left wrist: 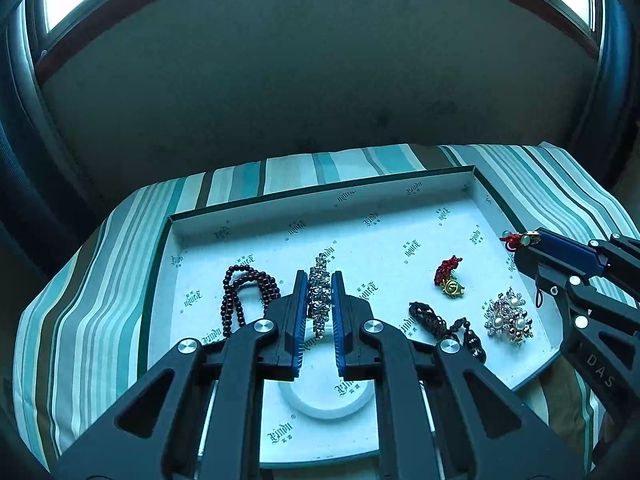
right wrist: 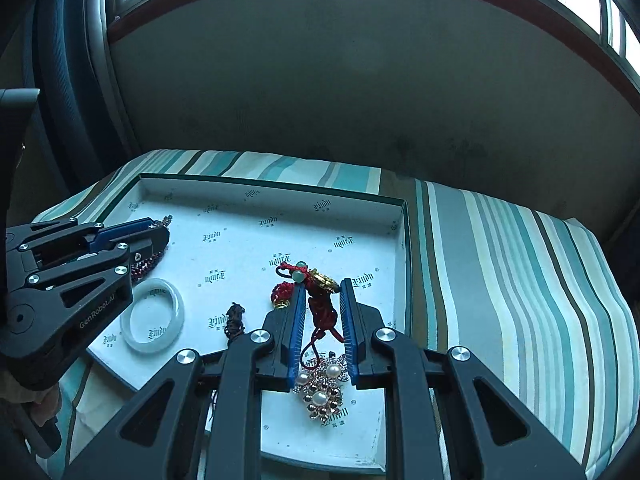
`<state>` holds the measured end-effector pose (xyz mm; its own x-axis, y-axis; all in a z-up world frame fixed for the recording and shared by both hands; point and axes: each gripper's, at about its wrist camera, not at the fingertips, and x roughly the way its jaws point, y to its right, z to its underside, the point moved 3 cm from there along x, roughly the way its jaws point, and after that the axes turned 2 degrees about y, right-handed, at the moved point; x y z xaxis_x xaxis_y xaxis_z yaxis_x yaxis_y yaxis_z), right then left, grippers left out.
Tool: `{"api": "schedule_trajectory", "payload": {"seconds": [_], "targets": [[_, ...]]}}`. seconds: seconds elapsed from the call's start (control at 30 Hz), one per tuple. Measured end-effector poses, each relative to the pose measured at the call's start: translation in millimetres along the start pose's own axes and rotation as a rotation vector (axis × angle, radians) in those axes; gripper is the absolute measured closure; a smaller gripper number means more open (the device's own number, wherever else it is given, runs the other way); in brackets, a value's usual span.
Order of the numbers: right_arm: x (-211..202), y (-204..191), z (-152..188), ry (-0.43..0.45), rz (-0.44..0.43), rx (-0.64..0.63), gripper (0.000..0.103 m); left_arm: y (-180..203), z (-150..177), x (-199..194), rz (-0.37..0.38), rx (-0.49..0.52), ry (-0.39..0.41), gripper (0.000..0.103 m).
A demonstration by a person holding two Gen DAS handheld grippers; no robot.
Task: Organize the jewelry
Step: 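Open the right gripper to drop the charm while the left gripper releases the brooch, then grasp the gold chain necklace with the right gripper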
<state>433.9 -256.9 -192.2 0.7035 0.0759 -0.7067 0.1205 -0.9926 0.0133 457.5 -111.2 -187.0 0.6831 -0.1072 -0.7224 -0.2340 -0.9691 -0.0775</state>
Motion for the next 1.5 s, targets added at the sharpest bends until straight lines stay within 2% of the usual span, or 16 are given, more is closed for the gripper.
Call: {"api": "schedule_trajectory", "payload": {"seconds": [0.3,0.37,0.4,0.43,0.47,0.5,0.53,0.57,0.8,1.1,1.3,1.5], "targets": [[28.4,1.8,5.5,-0.053,0.024,0.01,0.084,13.2,-10.2,45.8,0.003,-0.002,-0.079,0.091],[32.0,0.8,7.4,-0.059,0.027,0.008,0.082,16.4,-10.9,51.1,-0.001,0.012,-0.09,0.091],[32.7,0.4,8.1,-0.059,0.027,0.009,0.076,17.2,-10.7,53.1,-0.004,0.016,-0.095,0.091],[32.3,0.1,8.9,-0.056,0.028,0.01,0.07,18.6,-10.7,55.7,-0.007,0.022,-0.1,0.088],[32.3,-0.2,8.8,-0.049,0.031,0.011,0.058,19.6,-10.1,57.7,-0.008,0.028,-0.107,0.085],[31.6,-0.6,8.8,-0.042,0.036,0.01,0.053,20.1,-9.7,58.9,-0.012,0.031,-0.111,0.071],[31.2,-1.1,8.9,-0.039,0.038,0.007,0.053,20.8,-10.0,60.4,-0.02,0.031,-0.109,0.055],[31.4,-1.4,8.7,-0.039,0.037,0.007,0.053,20.8,-9.9,60.5,-0.029,0.03,-0.104,0.051],[17.3,-4.3,7.1,-0.003,0.046,0.015,0.053,19.2,-10.3,54.8,-0.033,0.029,-0.093,0.047],[-28.9,-12.3,11.1,0.041,0.035,0.015,0.053,12.5,-6.6,6.2,-0.036,0.025,-0.025,0.035],[-72.8,-26.9,23.6,0.063,0.018,-0.006,0.053,-0.4,13.9,-38.6,-0.045,-0.002,0.008,0.029],[-104.4,-49.8,52.8,0.033,-0.019,-0.03,0.053,-21.0,46.7,-84.1,-0.064,-0.033,0.029,0.027]]}}
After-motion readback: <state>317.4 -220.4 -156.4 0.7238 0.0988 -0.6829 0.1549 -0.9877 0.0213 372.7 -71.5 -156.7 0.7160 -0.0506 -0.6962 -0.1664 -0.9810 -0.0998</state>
